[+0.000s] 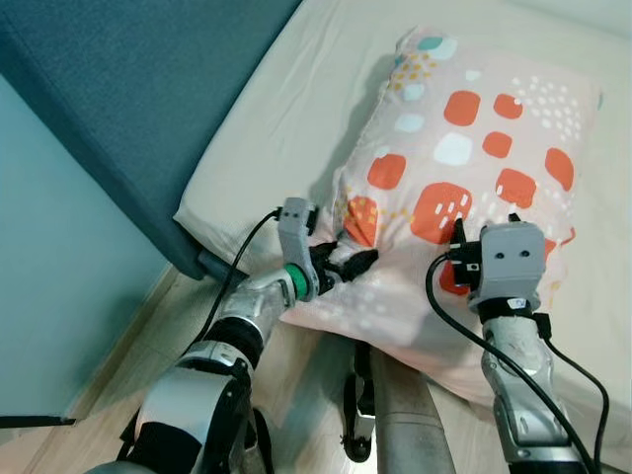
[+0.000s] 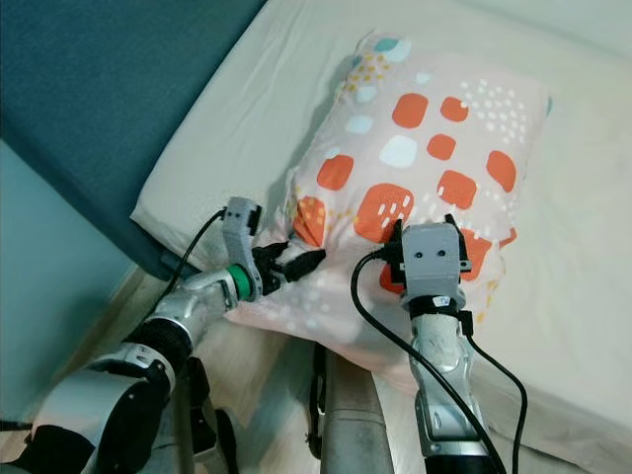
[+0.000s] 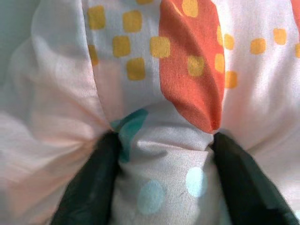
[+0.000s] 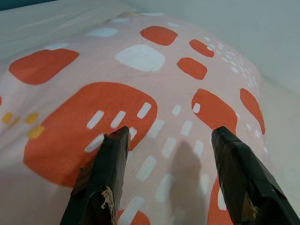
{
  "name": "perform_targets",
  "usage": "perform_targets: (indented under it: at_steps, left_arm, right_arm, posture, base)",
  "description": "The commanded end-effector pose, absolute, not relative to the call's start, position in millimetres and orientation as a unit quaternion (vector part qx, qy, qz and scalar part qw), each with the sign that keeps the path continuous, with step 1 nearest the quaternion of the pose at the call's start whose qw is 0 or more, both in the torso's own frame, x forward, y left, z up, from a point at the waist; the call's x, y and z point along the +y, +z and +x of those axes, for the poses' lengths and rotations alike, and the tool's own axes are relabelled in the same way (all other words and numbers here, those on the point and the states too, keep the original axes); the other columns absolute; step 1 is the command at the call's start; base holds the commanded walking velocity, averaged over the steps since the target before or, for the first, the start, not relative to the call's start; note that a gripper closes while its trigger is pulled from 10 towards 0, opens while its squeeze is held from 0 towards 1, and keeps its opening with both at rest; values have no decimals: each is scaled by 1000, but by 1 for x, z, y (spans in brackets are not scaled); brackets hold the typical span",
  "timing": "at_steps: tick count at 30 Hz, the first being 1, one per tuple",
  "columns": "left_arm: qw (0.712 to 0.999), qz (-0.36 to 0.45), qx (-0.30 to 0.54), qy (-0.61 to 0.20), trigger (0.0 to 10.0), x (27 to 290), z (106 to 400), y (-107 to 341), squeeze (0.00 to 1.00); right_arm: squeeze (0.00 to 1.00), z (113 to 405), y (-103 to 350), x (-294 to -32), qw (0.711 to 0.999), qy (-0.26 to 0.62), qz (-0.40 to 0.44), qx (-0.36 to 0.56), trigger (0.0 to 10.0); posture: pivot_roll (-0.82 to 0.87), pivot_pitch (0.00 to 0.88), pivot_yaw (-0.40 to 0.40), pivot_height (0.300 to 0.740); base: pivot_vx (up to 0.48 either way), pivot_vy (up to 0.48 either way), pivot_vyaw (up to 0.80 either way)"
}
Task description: Clean up the room
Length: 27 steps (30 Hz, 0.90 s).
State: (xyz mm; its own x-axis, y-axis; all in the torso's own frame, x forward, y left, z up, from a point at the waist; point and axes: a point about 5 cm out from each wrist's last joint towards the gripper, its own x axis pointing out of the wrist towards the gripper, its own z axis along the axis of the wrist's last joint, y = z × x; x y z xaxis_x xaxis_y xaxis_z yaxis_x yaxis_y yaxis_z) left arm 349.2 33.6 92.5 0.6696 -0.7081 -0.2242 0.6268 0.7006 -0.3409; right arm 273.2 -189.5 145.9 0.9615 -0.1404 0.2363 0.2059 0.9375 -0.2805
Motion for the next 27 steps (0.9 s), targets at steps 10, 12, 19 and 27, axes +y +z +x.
perform_targets:
  at_steps: [10, 12, 19, 27]
  left_arm:
    - [868, -174, 224, -407, 0, 1, 336, 90, 0]
    - [883, -150, 196, -399, 0, 2, 342, 101, 0]
    - [901, -134, 149, -385, 0, 5, 349, 122, 0]
    - [916, -115, 81, -375, 0, 12, 356, 151, 0]
  right_arm:
    - [0, 273, 139, -192, 980, -94, -149, -90, 10000]
    - [0, 274, 138, -191, 980, -94, -150, -90, 10000]
    - [0, 274, 129, -207, 973, -154, -165, -54, 10000]
    - [0, 256, 97, -251, 949, -288, -123, 34, 10000]
  posture:
    - [-222, 247, 60, 605]
    - [-206, 242, 65, 605]
    - [-191, 236, 66, 605]
    - [-174, 228, 69, 605]
  base:
    - [0, 0, 0]
    - [0, 0, 0]
    - [0, 0, 0]
    - [0, 0, 0]
